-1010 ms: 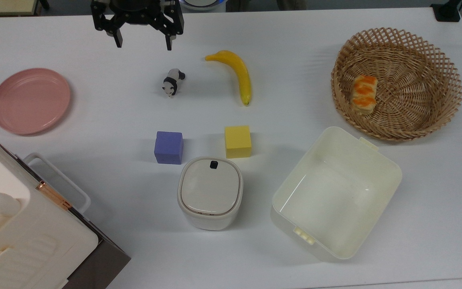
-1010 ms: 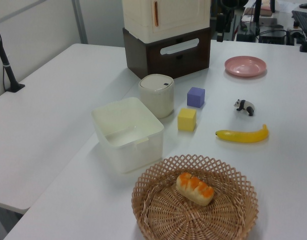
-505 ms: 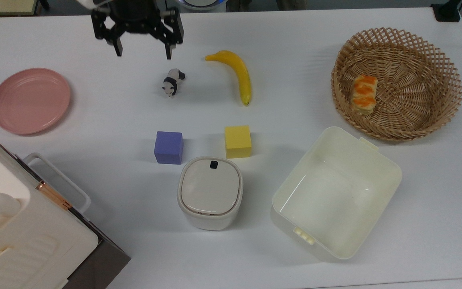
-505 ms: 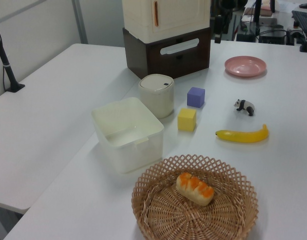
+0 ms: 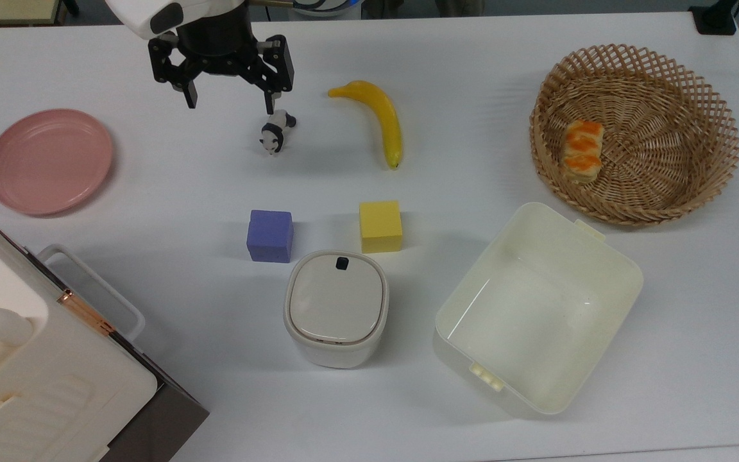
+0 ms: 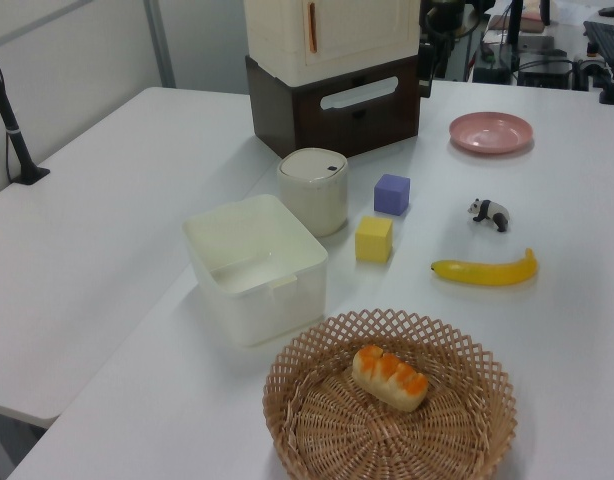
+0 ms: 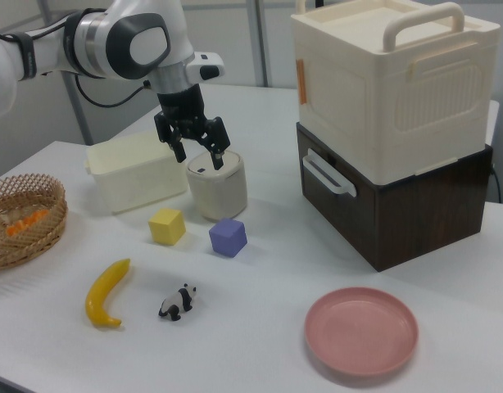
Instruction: Open the drawer
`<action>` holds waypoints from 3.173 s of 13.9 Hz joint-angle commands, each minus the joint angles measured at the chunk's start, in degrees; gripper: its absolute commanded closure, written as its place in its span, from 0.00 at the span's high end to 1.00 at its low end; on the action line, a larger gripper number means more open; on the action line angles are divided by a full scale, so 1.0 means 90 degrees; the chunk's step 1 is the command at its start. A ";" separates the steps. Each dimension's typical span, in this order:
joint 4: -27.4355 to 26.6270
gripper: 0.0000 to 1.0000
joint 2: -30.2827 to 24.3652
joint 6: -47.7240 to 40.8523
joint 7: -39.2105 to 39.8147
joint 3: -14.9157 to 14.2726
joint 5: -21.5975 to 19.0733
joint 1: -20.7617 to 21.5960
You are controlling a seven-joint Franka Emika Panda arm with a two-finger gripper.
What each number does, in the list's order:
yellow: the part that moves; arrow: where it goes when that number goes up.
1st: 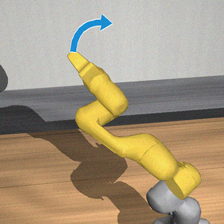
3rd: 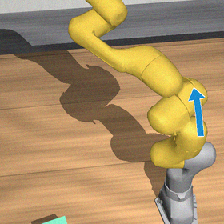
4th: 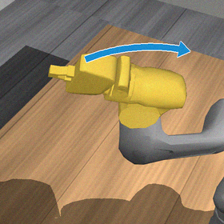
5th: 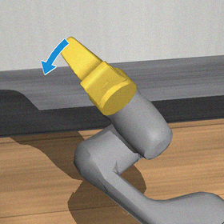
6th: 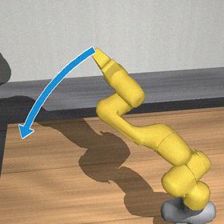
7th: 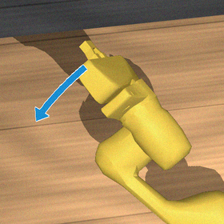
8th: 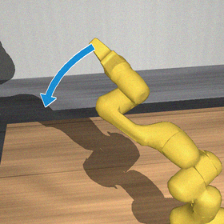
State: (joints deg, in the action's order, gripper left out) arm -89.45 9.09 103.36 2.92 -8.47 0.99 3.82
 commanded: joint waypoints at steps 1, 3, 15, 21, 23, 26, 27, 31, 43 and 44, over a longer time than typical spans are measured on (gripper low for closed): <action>-0.0022 1.00 -0.0082 0.0058 -0.0119 -0.0036 0.0066 0.0015; -0.0012 1.00 -0.0102 0.0029 -0.0167 -0.0036 0.0076 0.0015; -0.0090 1.00 -0.0258 -0.0411 -0.0187 0.0003 0.0056 0.0015; -0.0159 1.00 -0.0248 -0.0391 -0.0158 0.0013 0.0056 -0.0004; -0.0149 1.00 -0.0209 -0.0391 -0.0110 0.0013 0.0066 -0.0004; -0.0149 1.00 -0.0199 -0.0411 -0.0099 0.0013 0.0056 -0.0024; -0.0197 1.00 -0.0209 -0.0411 -0.0070 0.0013 0.0056 -0.0024; -0.0256 1.00 -0.0102 -0.0100 0.1761 -0.0006 0.0154 -0.0063; -0.0227 0.99 0.1527 0.4682 0.4833 -0.0036 0.1236 -0.0863; -0.0198 0.99 0.1674 0.4967 0.4803 -0.0036 0.1238 -0.0873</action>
State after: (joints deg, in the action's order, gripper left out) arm -91.78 20.99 140.55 45.71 -8.84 10.18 -3.37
